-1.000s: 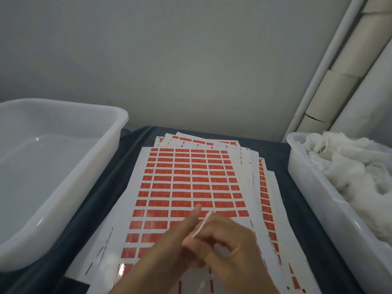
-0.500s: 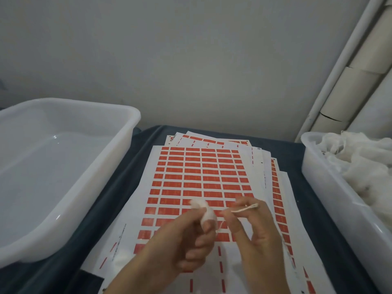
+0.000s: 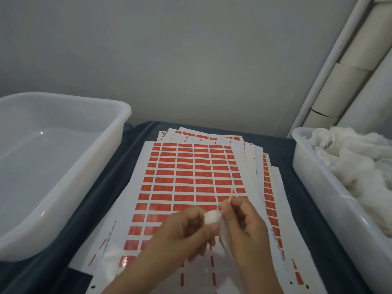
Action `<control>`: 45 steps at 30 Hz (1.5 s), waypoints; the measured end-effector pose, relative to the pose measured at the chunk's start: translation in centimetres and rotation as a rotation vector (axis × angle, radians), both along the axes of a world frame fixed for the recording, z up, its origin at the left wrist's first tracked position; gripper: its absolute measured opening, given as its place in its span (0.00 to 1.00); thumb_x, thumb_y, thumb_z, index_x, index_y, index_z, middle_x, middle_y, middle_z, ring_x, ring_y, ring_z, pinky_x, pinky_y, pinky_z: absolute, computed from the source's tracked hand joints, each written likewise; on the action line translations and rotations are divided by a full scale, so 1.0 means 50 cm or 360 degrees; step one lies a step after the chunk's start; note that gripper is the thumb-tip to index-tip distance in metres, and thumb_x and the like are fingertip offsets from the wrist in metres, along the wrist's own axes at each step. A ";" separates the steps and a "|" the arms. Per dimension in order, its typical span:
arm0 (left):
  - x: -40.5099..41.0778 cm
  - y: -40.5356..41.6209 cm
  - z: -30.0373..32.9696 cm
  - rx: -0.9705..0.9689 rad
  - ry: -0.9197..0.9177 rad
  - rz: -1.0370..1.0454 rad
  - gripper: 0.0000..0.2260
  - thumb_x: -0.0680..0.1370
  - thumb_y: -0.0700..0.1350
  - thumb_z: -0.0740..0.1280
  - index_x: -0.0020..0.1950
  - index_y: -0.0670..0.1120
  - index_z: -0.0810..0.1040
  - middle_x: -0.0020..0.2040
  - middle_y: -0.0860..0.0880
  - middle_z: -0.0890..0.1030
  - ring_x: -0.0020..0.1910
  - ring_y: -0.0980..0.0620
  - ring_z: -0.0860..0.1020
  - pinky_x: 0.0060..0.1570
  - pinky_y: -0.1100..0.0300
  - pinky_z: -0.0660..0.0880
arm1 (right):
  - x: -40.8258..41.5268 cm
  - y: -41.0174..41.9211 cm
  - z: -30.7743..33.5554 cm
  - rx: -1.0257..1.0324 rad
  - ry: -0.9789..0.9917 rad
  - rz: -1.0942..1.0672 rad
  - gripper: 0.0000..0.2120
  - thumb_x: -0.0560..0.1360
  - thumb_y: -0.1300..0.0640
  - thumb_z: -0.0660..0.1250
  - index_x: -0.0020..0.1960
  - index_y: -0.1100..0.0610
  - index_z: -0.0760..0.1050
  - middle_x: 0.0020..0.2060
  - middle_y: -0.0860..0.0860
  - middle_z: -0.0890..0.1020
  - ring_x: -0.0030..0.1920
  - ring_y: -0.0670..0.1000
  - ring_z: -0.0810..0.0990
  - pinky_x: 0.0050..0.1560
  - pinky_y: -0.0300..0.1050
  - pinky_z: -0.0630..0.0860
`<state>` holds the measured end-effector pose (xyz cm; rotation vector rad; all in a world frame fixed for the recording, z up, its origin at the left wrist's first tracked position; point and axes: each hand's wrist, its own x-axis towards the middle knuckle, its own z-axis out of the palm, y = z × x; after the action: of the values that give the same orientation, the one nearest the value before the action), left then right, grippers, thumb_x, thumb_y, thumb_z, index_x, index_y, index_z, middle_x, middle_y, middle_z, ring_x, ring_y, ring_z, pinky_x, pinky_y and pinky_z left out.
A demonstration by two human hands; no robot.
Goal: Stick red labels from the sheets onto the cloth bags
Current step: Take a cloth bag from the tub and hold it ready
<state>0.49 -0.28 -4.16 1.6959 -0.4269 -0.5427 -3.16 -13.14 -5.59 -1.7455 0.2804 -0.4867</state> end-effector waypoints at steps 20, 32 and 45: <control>0.013 0.013 -0.016 0.0032 -0.0321 0.0103 0.06 0.74 0.44 0.67 0.47 0.54 0.72 0.32 0.61 0.80 0.31 0.61 0.78 0.33 0.71 0.73 | 0.002 -0.036 0.020 0.0254 0.0426 0.0594 0.12 0.62 0.50 0.69 0.45 0.47 0.79 0.40 0.38 0.84 0.44 0.37 0.81 0.36 0.26 0.73; 0.015 0.017 -0.001 -0.0402 -0.0069 0.0217 0.15 0.66 0.54 0.63 0.49 0.50 0.68 0.39 0.61 0.81 0.40 0.62 0.80 0.33 0.71 0.74 | -0.006 -0.037 0.041 0.1025 0.0744 0.0980 0.12 0.68 0.55 0.67 0.49 0.54 0.84 0.52 0.48 0.83 0.51 0.47 0.82 0.43 0.34 0.78; 0.020 0.016 -0.007 -0.0754 0.0416 0.0419 0.12 0.62 0.54 0.74 0.43 0.64 0.78 0.47 0.61 0.82 0.48 0.55 0.82 0.43 0.60 0.80 | -0.008 -0.038 0.037 0.1408 0.0521 0.0703 0.08 0.66 0.54 0.68 0.42 0.52 0.85 0.46 0.54 0.85 0.46 0.54 0.84 0.46 0.46 0.81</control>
<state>1.49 0.51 -4.52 1.1824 -0.1236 -0.4211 -3.57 -15.05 -3.76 -0.9543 0.2716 0.2403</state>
